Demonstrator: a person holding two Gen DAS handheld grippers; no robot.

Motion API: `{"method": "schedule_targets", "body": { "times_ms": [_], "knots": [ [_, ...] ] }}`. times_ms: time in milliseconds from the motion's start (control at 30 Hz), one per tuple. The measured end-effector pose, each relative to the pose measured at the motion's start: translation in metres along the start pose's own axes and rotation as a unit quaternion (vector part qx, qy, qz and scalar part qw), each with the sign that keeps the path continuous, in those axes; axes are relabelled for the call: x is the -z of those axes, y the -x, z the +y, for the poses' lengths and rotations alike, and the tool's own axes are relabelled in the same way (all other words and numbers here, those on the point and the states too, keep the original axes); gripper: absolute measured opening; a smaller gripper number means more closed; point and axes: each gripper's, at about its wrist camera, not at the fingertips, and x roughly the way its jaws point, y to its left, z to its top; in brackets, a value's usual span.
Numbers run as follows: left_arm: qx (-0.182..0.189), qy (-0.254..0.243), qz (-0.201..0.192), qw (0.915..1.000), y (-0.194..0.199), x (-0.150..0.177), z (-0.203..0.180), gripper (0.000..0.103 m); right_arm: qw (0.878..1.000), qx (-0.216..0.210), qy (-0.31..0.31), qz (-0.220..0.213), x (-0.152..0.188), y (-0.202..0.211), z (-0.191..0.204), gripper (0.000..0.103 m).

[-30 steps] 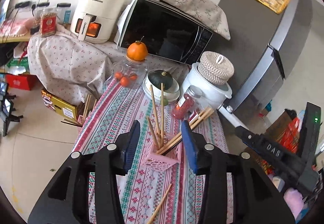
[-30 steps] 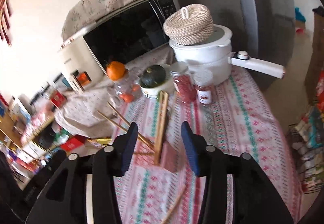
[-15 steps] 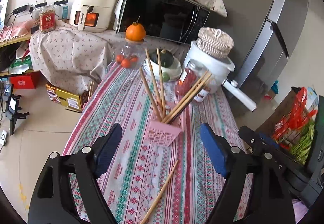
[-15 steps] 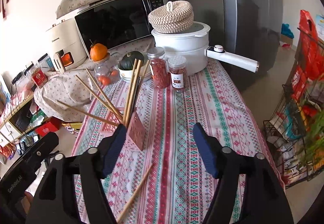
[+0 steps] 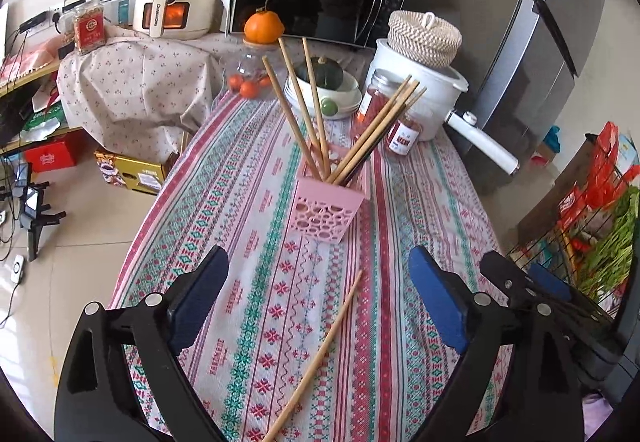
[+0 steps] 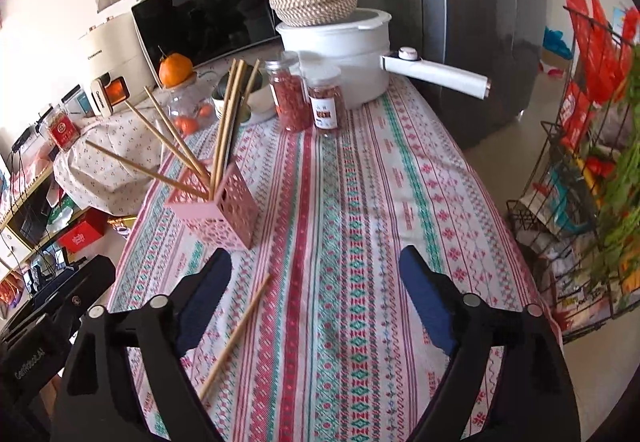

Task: Organize utensils
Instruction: 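Move the open left tool over the last bamboo chopstick on the cloth, then close the left tool on the last bamboo chopstick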

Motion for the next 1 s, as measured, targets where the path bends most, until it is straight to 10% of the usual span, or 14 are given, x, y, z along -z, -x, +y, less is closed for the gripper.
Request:
{"method": "schedule_targets", "body": {
  "times_ms": [433,667,1000],
  "knots": [
    [-0.026,-0.034,0.065,0.9970,-0.032,0.019,-0.002,0.096,0.998,0.031,0.001,0.052,0.043,-0.014,-0.046,0.095],
    [-0.039,-0.097,0.200,0.9742,-0.099,0.046,-0.012,0.096,0.987,-0.011,-0.042,0.156,0.076,-0.045,-0.081,0.095],
    [-0.048,-0.105,0.247,0.9621,-0.156,0.052,-0.035,0.091,0.980,-0.038,-0.092,0.173,0.083,-0.040,-0.108,0.095]
  ]
}}
